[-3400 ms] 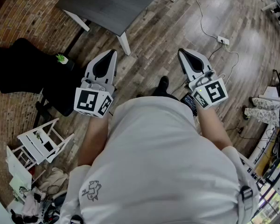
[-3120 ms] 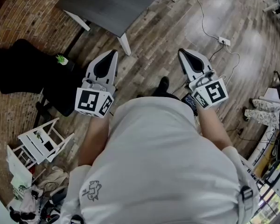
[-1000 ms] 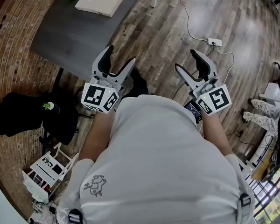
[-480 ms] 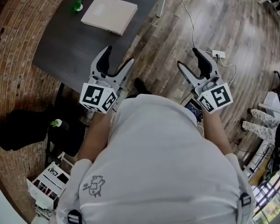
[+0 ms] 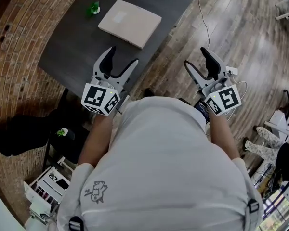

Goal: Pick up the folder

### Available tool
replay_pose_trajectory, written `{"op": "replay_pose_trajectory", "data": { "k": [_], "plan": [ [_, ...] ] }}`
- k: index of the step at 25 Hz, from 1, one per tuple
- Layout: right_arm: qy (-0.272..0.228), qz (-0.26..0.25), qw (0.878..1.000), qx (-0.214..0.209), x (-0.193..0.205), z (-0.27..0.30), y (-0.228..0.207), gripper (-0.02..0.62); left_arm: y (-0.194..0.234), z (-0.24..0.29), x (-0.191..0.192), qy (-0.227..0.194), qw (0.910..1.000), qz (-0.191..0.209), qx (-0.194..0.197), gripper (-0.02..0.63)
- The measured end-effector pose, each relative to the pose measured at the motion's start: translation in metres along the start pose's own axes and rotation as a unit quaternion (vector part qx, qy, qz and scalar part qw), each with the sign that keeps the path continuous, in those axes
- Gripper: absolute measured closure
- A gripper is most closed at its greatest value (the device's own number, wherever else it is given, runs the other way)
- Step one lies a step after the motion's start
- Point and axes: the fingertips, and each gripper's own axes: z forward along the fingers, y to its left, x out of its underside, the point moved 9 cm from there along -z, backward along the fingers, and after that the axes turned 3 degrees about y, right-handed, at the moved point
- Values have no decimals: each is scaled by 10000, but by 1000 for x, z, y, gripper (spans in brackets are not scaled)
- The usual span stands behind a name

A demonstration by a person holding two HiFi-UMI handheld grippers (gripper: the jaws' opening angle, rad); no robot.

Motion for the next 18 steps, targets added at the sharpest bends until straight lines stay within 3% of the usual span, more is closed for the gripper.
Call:
{"op": "replay_pose_trajectory", "data": {
  "k": [7,18],
  "plan": [
    [-1,246,9995,-209,-2,41,-17,296,24,-2,2,12,9995,-77,-313,252],
    [-1,161,9907,-1351,-7,140,-67,296,60,14,-7,-161,9888,-234,-1466,255]
  ]
}}
